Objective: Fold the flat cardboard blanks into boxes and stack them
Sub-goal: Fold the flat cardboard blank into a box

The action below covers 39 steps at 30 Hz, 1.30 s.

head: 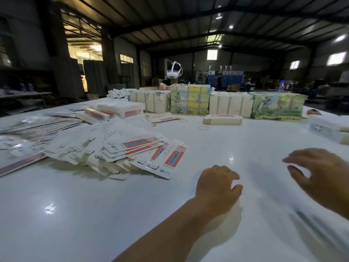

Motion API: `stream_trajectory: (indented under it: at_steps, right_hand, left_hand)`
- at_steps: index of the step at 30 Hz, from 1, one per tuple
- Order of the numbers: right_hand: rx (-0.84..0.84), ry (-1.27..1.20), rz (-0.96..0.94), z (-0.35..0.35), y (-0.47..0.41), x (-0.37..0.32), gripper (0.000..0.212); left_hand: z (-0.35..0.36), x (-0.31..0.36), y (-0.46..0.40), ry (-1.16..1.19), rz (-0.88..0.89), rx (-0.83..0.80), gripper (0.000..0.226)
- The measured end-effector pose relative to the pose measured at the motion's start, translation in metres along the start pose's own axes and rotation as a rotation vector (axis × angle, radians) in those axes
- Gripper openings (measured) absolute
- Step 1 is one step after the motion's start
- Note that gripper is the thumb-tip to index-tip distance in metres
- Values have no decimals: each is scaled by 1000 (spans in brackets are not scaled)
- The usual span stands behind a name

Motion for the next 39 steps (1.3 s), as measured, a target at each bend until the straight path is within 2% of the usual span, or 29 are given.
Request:
stream_trajectory:
  at_steps: [2, 3, 5, 8, 11, 14, 16, 19, 22, 24, 27, 28, 31, 33, 35, 37, 39]
  right_hand:
    - [-123, -114, -19, 19, 23, -29, 20]
    - [-186, -127, 5, 35, 35, -39, 20]
    - [-208, -117, -2, 50, 37, -39, 8]
    - [-315, -144, 47, 66, 50, -30, 11]
    - [-256, -144, -25, 62, 50, -43, 20]
    - [-261, -129, -22, 57, 46, -46, 20]
    - [-260, -115, -14, 57, 47, -46, 14]
    - [-320, -102, 0, 60, 48, -45, 6]
    - [-394, -73, 15, 68, 50, -43, 15]
    - [-406, -95, 33, 66, 50, -45, 13]
    - [-419, -86, 49, 64, 50, -45, 14]
    - [-431, -79, 50, 65, 50, -44, 17]
    - [-447, -85, 35, 69, 51, -46, 26]
    - [-447, -80, 27, 69, 51, -48, 29]
    - [-448, -83, 18, 70, 49, -50, 31]
    - [-457, -109, 18, 72, 50, -50, 31]
    - [-475, -162, 65, 75, 52, -45, 29]
  left_hand:
    - [-16, -19, -5, 96, -120, 46, 34]
    - [-26, -32, -11, 141, -203, 59, 33]
    - [-54, -66, -26, 163, -360, 81, 30]
    - [-112, -122, -44, -87, -509, 91, 30]
    - [-164, -187, -39, -400, -648, 57, 34]
    - [-190, -240, -20, -589, -762, -31, 54]
    - [-193, -269, -7, -605, -812, -93, 68]
    - [-189, -286, -2, -557, -764, -110, 65]
    - [-191, -278, -5, -586, -664, -42, 53]
    - [-186, -269, -6, -682, -608, -84, 47]
    - [-179, -257, -11, -868, -536, -183, 21]
    - [-179, -254, -12, -898, -545, -196, 20]
    - [-187, -232, -22, -919, -537, -89, 20]
    - [-182, -207, -33, -824, -510, 22, 25]
    - [-163, -175, -46, -663, -434, 114, 40]
    - [-130, -133, -55, -503, -294, 160, 56]
    - [-95, -85, -53, -337, -125, 195, 57]
Point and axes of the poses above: each hand's wrist, its own y-axis away from the middle knuckle, its own z-axis out of the palm, x = y × z, the point moved 10 cm from there along -y, towards the middle knuckle, and after that the axes turned 10 degrees about y, right-handed, at the moved point
